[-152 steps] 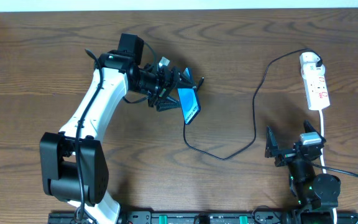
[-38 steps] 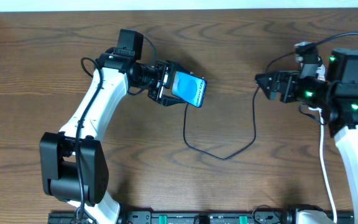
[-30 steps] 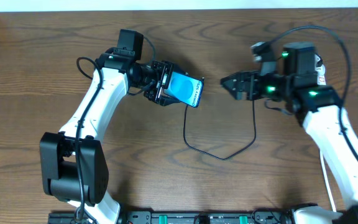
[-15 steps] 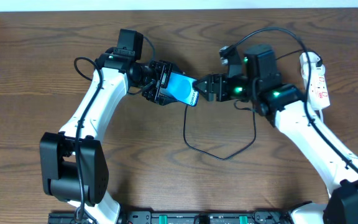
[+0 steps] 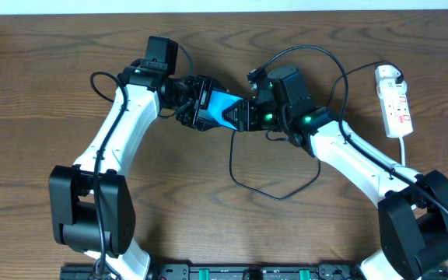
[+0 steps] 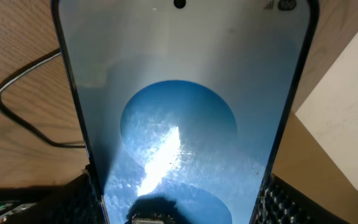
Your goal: Plug charger to phone and switch on socket
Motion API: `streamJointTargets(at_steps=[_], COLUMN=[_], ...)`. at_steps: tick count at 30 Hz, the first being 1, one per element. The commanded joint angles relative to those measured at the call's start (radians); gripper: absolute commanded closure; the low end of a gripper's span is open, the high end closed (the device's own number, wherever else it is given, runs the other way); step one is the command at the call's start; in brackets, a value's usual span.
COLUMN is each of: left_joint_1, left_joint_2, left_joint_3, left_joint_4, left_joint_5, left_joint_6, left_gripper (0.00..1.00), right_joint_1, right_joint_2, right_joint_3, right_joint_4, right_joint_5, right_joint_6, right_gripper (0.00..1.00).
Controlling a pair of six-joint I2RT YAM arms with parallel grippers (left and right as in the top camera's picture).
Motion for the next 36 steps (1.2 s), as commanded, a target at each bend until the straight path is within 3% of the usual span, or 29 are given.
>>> streamJointTargets(at_steps=[1,6,9,17,25,29,32,36], left_joint_1=[-0.002,-0.002,-0.002,-0.002,-0.002,-0.002,-0.002,-0.002], left_joint_2=[-0.029,-0.029,-0.029,-0.029,-0.029,-0.029,-0.029,-0.029], left_joint_3=[0.010,0.010,0.010,0.010,0.010,0.010,0.010,0.010], left_joint_4=[0.002,0.002,0.002,0.002,0.002,0.034,0.136,0.257], left_joint_5=[0.034,0.034,0.034,0.034,0.005,-0.065,-0.072,-0.072], left_joint_6=[-0.003,-0.003,-0.003,-0.003,0.002,0.081,0.209,0.253], left_gripper=[0.46,0.46,0.46,0.46,0.45,0.45,0.45,0.45], right_joint_1=[0.008,0.008,0.008,0.006,-0.067,-0.119,-0.140,-0.137], right_joint_2=[0.012,0.012,0.012,0.011,0.011,0.011,0.011,0.011], right_joint_3=[0.016,0.016,0.016,0.016,0.016,0.016,0.016,0.016], right_joint_4=[0.017,0.042,0.052,0.086,0.090,0.150,0.226,0.320], right_joint_5=[0.016,0.016,-0.001,-0.033,-0.018,-0.025,-0.030,-0.029], right_joint_6=[0.012,0.019,0.023,0.034,0.151,0.290,0.483,0.737], right_gripper=[0.61,0.77,0.99,0.99,0.99,0.99,0.99,0.99])
